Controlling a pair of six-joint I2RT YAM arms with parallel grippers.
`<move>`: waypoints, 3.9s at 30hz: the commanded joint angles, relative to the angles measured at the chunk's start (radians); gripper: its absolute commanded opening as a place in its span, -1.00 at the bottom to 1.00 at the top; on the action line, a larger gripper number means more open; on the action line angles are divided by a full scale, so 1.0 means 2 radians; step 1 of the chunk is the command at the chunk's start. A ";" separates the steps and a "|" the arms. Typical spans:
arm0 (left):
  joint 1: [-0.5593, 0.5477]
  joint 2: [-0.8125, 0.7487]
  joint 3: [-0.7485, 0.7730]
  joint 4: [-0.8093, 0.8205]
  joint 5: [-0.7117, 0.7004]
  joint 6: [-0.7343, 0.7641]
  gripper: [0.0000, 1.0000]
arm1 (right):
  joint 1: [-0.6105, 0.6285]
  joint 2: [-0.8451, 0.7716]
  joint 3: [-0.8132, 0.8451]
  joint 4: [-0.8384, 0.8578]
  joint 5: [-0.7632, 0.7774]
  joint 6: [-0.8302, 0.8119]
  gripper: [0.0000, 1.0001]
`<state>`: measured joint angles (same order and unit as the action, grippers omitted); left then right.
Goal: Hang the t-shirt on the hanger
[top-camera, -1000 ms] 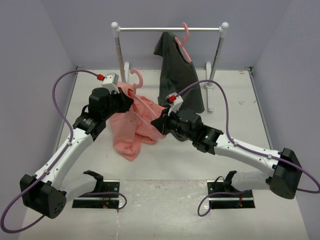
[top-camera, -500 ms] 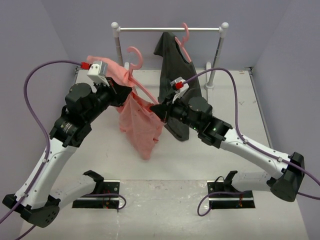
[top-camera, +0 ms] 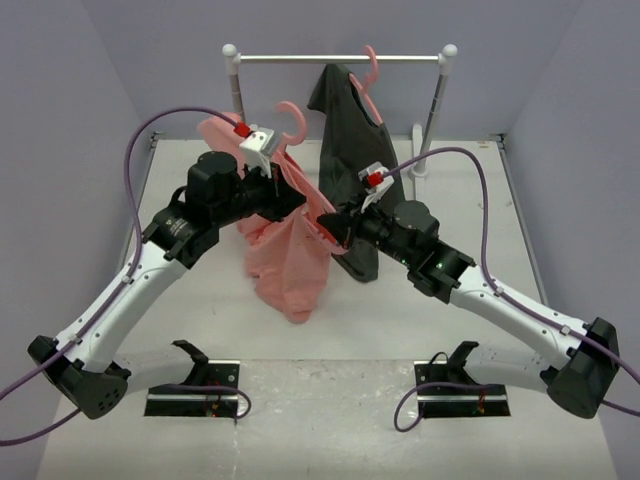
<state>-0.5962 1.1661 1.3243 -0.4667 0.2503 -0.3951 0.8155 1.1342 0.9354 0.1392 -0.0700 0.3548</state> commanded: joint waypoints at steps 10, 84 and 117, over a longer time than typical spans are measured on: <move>-0.016 0.010 0.231 -0.159 -0.207 0.103 1.00 | -0.062 -0.108 -0.151 0.248 -0.045 -0.025 -1.00; -0.049 -0.124 -0.014 -0.103 0.032 0.411 -1.00 | -0.284 -0.100 -0.038 -0.018 -0.239 0.003 0.97; -0.049 -0.141 -0.041 -0.016 -0.065 0.291 -1.00 | -0.039 0.048 -0.144 -0.053 0.100 0.300 -0.02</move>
<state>-0.6941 0.9263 1.2401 -0.6133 0.1708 0.2282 0.7771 1.2502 0.6812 0.0304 0.0785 0.9750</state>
